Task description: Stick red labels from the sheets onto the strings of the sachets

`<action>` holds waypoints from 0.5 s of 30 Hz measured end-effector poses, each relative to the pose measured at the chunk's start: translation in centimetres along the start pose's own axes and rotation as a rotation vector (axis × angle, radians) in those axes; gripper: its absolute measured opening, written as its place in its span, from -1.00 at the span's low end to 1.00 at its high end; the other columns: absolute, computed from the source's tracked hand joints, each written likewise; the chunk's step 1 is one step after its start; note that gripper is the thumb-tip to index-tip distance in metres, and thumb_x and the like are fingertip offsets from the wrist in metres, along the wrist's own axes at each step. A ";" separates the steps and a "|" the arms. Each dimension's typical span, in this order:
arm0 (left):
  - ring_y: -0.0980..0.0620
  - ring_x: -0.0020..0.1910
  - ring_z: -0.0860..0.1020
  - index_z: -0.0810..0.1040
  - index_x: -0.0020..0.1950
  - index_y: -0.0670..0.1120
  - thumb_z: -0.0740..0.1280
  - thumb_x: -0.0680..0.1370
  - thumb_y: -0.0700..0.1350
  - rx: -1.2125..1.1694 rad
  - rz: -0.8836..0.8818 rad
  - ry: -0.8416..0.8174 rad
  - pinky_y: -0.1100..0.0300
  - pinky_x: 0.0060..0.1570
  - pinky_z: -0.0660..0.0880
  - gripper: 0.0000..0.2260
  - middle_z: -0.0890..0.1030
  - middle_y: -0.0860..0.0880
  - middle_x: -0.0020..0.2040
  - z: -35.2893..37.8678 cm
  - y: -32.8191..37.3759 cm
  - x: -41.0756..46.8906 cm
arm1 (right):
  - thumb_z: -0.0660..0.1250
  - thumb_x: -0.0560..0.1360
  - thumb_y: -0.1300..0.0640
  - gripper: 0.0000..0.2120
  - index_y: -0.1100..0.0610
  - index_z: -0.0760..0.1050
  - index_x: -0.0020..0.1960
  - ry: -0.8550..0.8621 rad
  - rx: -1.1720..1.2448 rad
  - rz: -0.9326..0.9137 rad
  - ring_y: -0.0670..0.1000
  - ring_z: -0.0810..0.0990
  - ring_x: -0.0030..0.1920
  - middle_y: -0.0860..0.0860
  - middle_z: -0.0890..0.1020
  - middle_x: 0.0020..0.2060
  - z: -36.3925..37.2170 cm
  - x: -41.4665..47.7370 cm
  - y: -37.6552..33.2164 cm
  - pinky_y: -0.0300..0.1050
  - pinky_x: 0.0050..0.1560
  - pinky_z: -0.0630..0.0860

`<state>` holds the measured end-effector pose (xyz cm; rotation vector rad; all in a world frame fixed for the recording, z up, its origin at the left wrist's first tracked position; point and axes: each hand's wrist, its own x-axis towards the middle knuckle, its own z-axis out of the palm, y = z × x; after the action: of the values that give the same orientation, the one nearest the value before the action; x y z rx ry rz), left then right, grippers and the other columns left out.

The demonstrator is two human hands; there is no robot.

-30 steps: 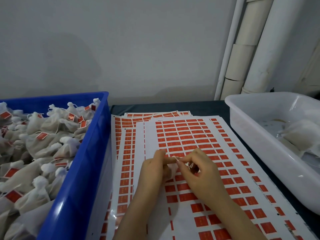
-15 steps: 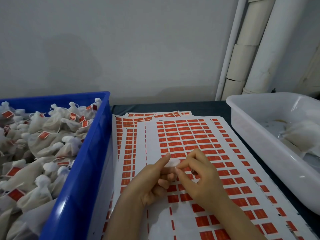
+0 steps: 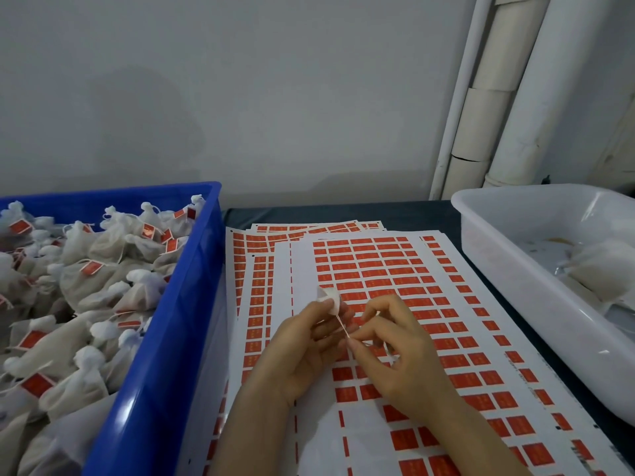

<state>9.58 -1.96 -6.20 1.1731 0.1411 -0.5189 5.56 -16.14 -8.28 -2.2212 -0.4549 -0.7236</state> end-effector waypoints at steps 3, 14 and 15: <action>0.01 -0.34 0.54 0.57 -0.05 -0.22 0.18 0.56 -0.05 -0.024 0.004 0.015 0.16 -0.27 0.54 -0.72 0.56 -0.10 -0.37 -0.1 0.2 0.0 | 0.34 0.43 0.07 -0.95 0.03 0.54 -0.18 -0.078 0.028 0.055 -0.19 0.48 -0.12 -0.30 0.45 -0.22 0.1 -0.1 0.1 -0.49 -0.18 0.44; 0.14 -0.39 0.56 0.48 -0.31 0.10 0.23 0.57 0.10 0.851 0.231 0.279 0.46 -0.48 0.35 -0.74 0.56 0.14 -0.40 0.8 -0.5 1.5 | 0.36 0.41 0.02 -0.98 -0.09 0.53 -0.17 -0.041 -0.077 0.114 -0.25 0.38 0.12 -0.37 0.40 0.00 -0.5 0.2 0.8 -0.42 0.08 0.30; 0.26 -0.31 0.58 0.50 -0.28 0.17 0.20 0.55 0.19 0.914 0.315 0.174 0.52 -0.47 0.34 -0.75 0.58 0.24 -0.37 0.4 -1.1 0.9 | 0.35 0.40 0.02 -0.97 -0.08 0.56 -0.17 -0.053 -0.093 0.090 -0.24 0.34 0.19 -0.37 0.41 0.07 -0.5 0.3 0.8 -0.39 0.15 0.24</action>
<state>9.78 -2.96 -7.26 2.0904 -0.1546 -0.1832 6.02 -17.06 -8.30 -2.3361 -0.3508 -0.6516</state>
